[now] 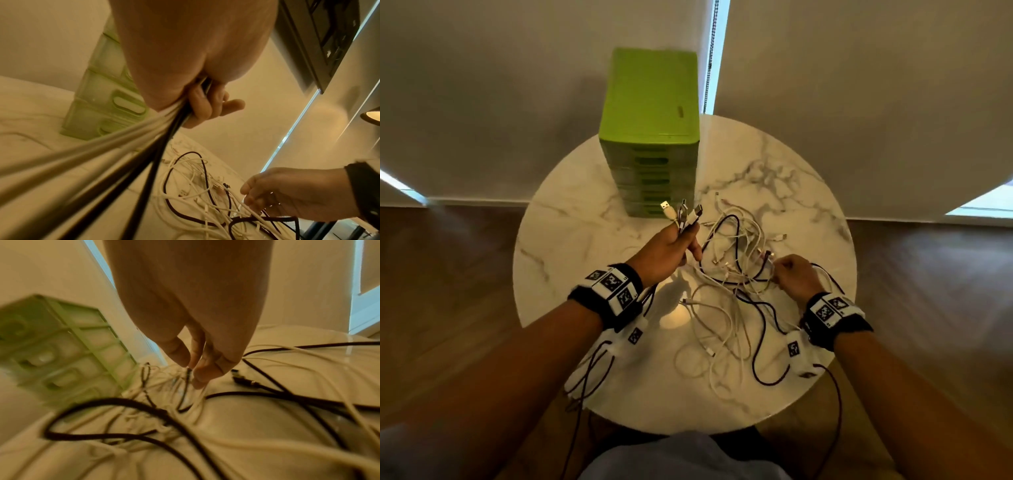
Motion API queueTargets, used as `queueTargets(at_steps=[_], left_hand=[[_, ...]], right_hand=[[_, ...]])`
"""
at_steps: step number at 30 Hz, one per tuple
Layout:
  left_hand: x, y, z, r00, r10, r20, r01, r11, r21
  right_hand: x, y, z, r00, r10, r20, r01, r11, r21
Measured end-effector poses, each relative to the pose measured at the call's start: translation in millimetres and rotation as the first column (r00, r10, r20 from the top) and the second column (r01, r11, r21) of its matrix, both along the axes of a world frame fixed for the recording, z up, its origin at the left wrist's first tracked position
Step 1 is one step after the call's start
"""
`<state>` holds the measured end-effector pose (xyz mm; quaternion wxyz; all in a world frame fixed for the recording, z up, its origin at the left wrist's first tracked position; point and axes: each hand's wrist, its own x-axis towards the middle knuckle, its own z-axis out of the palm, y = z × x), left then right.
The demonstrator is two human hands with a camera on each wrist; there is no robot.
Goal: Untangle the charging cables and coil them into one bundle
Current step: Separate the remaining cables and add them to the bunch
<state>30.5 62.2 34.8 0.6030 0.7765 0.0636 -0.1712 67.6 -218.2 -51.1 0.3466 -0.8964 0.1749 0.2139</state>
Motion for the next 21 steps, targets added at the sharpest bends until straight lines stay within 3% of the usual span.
queueTargets(at_steps=[4, 12, 14, 17, 19, 21], left_hand=[[9.9, -22.8, -14.6, 0.998, 0.045, -0.036, -0.044, 0.999, 0.023], [19.3, -43.8, -26.3, 0.995, 0.071, -0.074, -0.068, 0.996, 0.053], [20.9, -44.8, -27.8, 0.993, 0.087, -0.086, -0.082, 0.995, 0.053], [24.4, -46.4, -29.7, 0.985, 0.122, -0.119, -0.121, 0.993, 0.019], [26.2, -48.0, -28.4, 0.981, 0.14, -0.135, -0.144, 0.989, -0.017], [27.7, -50.3, -24.3, 0.978, 0.153, -0.143, -0.165, 0.984, -0.07]], right_hand=[[18.2, -4.6, -8.9, 0.989, 0.111, -0.103, -0.121, 0.988, -0.1], [50.0, -6.4, 2.5, 0.947, 0.289, -0.143, -0.306, 0.945, -0.115], [60.9, -13.1, 11.1, 0.976, 0.205, -0.074, -0.209, 0.977, -0.05], [76.8, -15.8, 27.0, 0.984, 0.09, 0.153, -0.106, 0.989, 0.099], [83.5, -11.6, 41.8, 0.96, 0.027, 0.279, -0.098, 0.964, 0.246], [86.5, -4.4, 62.4, 0.941, -0.024, 0.338, -0.138, 0.884, 0.446]])
